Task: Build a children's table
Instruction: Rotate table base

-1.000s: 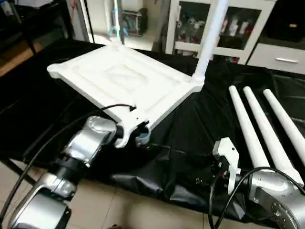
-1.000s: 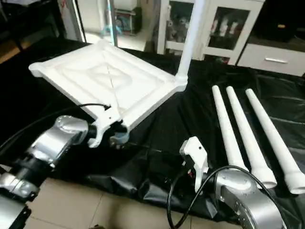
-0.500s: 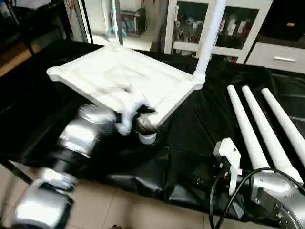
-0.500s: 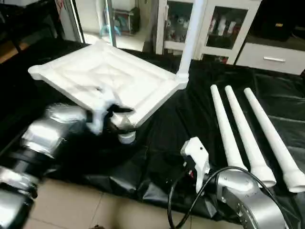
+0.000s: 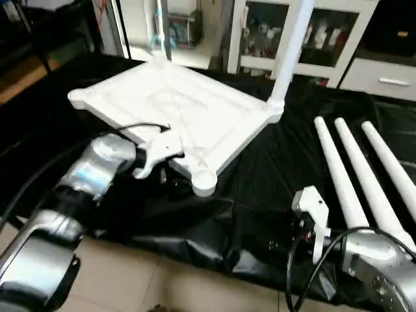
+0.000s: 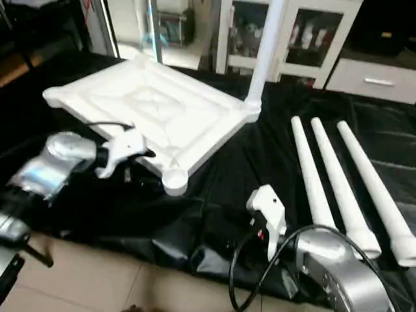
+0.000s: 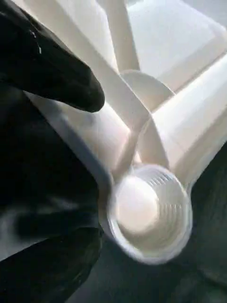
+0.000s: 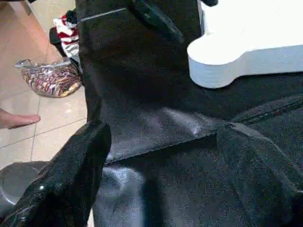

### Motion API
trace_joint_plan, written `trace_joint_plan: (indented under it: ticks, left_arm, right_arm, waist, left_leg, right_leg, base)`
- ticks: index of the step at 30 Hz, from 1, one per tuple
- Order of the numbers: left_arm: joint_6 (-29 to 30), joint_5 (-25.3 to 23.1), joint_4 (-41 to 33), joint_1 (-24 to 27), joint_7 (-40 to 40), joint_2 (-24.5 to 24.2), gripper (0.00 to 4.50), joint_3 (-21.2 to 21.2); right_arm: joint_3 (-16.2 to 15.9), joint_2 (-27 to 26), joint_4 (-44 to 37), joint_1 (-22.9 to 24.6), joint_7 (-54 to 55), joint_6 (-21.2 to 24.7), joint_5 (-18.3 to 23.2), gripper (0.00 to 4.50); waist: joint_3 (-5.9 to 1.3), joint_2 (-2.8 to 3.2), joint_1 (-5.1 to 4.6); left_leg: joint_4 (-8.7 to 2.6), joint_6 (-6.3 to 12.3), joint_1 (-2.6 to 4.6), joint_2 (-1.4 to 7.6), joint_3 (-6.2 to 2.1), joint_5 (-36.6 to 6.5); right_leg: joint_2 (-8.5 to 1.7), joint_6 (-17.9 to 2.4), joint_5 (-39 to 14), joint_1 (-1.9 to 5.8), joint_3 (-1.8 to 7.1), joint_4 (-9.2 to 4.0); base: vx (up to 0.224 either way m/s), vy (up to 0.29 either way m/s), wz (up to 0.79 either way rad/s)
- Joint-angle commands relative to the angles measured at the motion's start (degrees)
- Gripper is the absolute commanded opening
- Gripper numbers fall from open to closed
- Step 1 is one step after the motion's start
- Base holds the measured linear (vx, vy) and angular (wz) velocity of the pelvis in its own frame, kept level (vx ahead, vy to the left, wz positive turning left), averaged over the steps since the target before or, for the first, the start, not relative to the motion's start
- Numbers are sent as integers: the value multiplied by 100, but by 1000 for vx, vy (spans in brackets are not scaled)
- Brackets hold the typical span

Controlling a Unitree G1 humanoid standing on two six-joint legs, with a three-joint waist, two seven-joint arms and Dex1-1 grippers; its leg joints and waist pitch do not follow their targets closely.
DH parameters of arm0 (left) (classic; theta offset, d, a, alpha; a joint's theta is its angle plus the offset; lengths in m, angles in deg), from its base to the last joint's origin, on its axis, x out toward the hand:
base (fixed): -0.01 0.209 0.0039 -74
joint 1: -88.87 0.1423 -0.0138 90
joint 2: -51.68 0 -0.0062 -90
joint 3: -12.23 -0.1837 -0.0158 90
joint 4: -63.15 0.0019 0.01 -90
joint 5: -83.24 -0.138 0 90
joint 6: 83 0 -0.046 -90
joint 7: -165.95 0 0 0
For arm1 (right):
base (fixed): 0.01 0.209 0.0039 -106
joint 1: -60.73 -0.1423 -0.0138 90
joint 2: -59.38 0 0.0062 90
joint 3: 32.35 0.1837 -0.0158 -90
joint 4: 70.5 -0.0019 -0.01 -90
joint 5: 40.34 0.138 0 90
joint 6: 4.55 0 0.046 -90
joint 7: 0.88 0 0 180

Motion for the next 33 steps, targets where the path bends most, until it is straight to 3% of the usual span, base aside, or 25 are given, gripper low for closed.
trace_joint_plan:
  ticks: [1, 8, 12, 23, 33]
  left_arm:
    - [-403, -321, 424, -195, 224, 127, 440, -209]
    - [-916, -856, 1220, -450, 608, 314, 440, -588]
    - [-1058, -1059, 1629, -575, 770, 395, 440, -665]
    - [-1324, -978, 2104, -675, 425, 538, 360, -499]
    - [-1223, -736, 2062, -648, -260, 628, 278, -289]
  right_arm:
    - [57, 63, -36, -15, 7, 28, 37, 389]
    - [78, 97, -79, 15, 2, 44, 46, 389]
    - [67, 104, -121, 49, 4, 46, 48, 389]
    - [44, 128, -114, 76, -5, 16, 23, 389]
    - [22, 173, -58, 47, -54, -32, -19, 389]
  waist:
    - [-369, 29, 12]
    - [-377, 22, 13]
    - [-361, 33, 15]
    - [-365, 17, 22]
    - [-355, 8, 27]
  left_leg:
    - [-447, 68, 3, 317, -168, -1039]
    - [-430, 155, -1, 319, -166, -1001]
    - [-435, 145, 15, 313, -160, -1124]
    - [-441, 159, 9, 329, -172, -1107]
    - [-448, 196, 8, 333, -163, -1084]
  right_leg:
    - [-398, -1052, -1034, 334, 304, -373]
    - [-402, -1178, -810, 344, 303, -365]
    - [-389, -1151, -1029, 326, 298, -410]
    - [-410, -1232, -955, 340, 300, -389]
    - [-429, -1270, -1021, 343, 303, -395]
  base:
    - [0, 0, 0]
    - [0, 0, 0]
    - [0, 0, 0]
    - [0, 0, 0]
    - [0, 0, 0]
